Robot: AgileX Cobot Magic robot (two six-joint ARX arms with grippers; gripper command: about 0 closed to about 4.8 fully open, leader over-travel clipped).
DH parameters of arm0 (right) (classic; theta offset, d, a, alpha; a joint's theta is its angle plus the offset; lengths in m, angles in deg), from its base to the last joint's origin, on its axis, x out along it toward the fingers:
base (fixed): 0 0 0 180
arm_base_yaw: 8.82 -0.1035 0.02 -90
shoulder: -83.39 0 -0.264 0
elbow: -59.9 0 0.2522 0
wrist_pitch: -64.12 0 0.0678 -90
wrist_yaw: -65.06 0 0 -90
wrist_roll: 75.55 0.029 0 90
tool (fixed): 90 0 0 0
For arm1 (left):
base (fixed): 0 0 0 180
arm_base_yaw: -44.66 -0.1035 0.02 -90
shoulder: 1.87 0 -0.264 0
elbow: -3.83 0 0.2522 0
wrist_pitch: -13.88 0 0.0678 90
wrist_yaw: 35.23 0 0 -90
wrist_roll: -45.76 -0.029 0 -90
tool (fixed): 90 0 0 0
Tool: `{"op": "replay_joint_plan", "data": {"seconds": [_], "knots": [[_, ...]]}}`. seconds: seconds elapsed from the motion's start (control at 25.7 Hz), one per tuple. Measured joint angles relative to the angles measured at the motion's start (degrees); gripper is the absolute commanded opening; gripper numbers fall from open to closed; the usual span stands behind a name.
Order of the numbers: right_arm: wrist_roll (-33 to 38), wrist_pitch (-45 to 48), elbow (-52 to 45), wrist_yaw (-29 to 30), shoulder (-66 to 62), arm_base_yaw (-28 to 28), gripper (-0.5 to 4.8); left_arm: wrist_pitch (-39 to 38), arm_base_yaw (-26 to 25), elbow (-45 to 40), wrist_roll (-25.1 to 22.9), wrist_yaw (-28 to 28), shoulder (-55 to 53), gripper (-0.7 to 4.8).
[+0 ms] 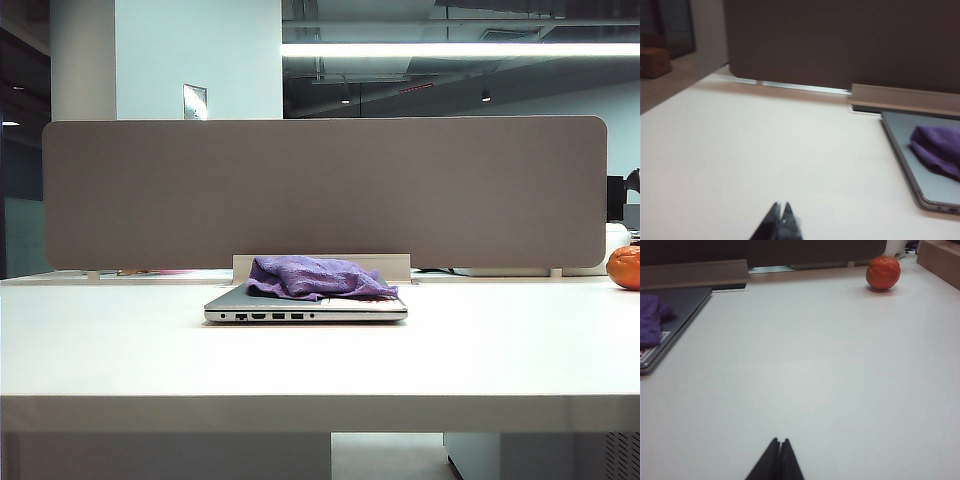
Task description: Pick up the purple rag and put it over the laptop.
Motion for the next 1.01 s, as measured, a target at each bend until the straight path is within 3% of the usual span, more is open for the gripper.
{"op": "replay_joint_plan", "data": {"seconds": [0.16,0.86,1.01], "knots": [[0.00,0.00,0.00,0.00,0.00,0.00,0.22,0.15,-1.95,-1.07,-1.16,1.79,2.19,-0.05],[0.00,-0.02,0.00,0.00,0.00,0.00,0.22,-2.56,-1.88,-3.23,-3.78,5.84,10.10,-0.06],[0.00,-0.04,0.00,0.00,0.02,0.00,0.22,-4.31,-1.84,-3.23,-3.80,8.85,10.10,-0.06]]}}
